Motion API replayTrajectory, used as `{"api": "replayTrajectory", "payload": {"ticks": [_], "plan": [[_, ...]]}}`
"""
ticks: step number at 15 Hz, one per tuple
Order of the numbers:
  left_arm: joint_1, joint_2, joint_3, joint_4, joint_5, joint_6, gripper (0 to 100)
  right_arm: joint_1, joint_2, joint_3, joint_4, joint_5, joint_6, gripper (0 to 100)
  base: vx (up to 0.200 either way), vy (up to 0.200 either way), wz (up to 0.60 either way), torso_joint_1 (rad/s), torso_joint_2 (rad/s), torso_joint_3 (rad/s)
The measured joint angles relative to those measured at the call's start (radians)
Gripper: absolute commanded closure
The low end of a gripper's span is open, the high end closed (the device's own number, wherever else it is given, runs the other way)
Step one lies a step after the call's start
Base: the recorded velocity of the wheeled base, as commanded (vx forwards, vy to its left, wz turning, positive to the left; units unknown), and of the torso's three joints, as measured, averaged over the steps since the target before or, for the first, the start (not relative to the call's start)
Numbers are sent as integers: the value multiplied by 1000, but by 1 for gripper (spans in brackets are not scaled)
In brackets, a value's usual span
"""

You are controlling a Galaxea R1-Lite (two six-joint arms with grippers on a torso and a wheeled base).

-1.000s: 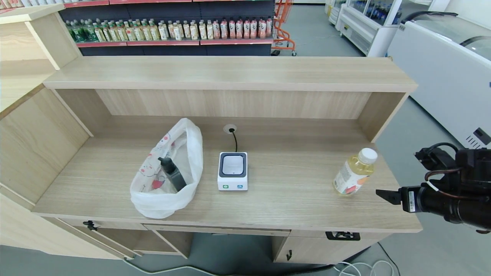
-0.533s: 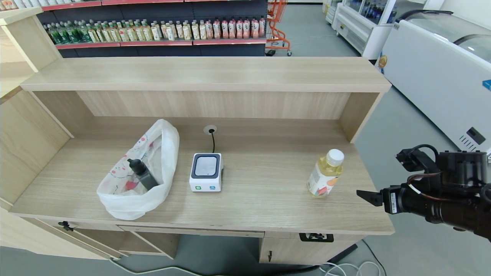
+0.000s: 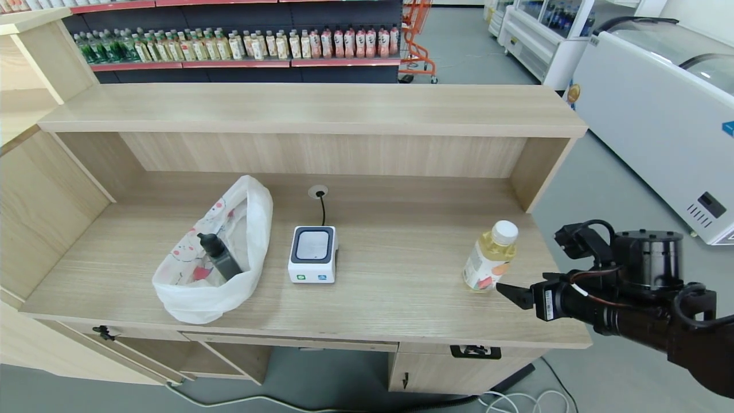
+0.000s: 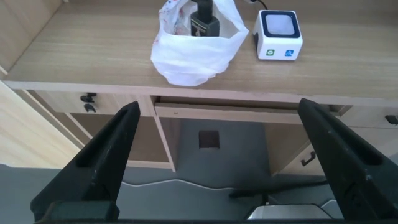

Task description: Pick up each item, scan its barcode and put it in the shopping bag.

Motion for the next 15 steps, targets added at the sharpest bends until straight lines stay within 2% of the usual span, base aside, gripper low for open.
{"api": "replayTrajectory", "payload": {"ticks": [2,7,11,15], "plan": [[1,0,0,0,0,0,0,14,43,2,-74,-39,1,0,0,0,0,0,0,0],[0,0,0,0,0,0,0,44,191,3,-330,-57,3,0,0,0,0,0,0,0],[0,0,0,0,0,0,0,89,268,-3,-419,-66,29,0,0,0,0,0,0,0],[0,0,0,0,0,0,0,113,334,-7,-504,-126,26,0,0,0,0,0,0,0]]}}
